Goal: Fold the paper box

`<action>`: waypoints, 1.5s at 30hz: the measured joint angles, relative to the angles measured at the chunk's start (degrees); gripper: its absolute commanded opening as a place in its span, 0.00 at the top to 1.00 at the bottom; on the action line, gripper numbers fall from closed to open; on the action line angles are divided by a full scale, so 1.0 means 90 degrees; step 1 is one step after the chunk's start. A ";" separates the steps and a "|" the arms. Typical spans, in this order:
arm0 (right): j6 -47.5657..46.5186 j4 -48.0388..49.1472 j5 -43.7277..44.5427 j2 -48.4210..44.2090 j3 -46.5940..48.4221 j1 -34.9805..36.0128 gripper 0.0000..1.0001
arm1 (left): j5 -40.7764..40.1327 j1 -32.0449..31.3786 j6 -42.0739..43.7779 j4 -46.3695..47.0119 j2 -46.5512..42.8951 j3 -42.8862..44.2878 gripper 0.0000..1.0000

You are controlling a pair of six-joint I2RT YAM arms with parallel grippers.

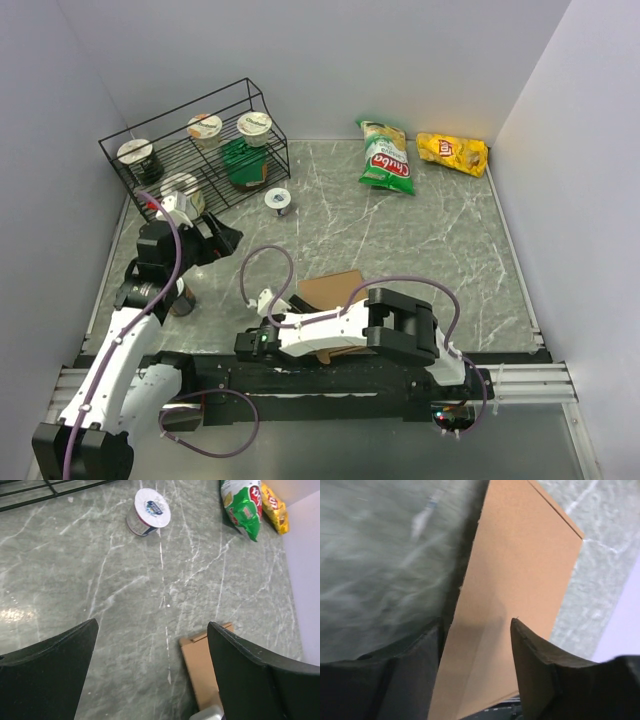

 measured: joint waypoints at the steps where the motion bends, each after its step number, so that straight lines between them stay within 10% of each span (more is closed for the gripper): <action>1: 0.0034 -0.0066 0.0063 0.0000 -0.0036 -0.0019 0.46 | -0.0027 0.0002 0.0039 -0.0066 -0.0039 0.0000 0.04; 8: 0.0393 -0.0648 0.0476 0.0005 -0.0136 -0.0034 0.65 | -0.0068 0.0012 0.0160 -0.0211 -0.0083 0.0000 0.04; 24: 0.1161 -0.1411 0.1229 0.0005 -0.1042 -0.0143 0.71 | -0.0066 0.0012 0.0311 -0.0270 -0.0170 0.0000 0.04; 37: 0.0894 -0.1353 0.1338 0.0022 -0.1389 -0.0410 0.99 | -0.0010 0.0012 0.0335 -0.0330 -0.0461 0.0000 0.04; 45: -0.0010 -0.1224 0.1440 -0.0933 -0.1372 -0.0410 1.00 | 0.0287 0.0012 0.0527 -0.0199 -0.0542 0.0000 0.04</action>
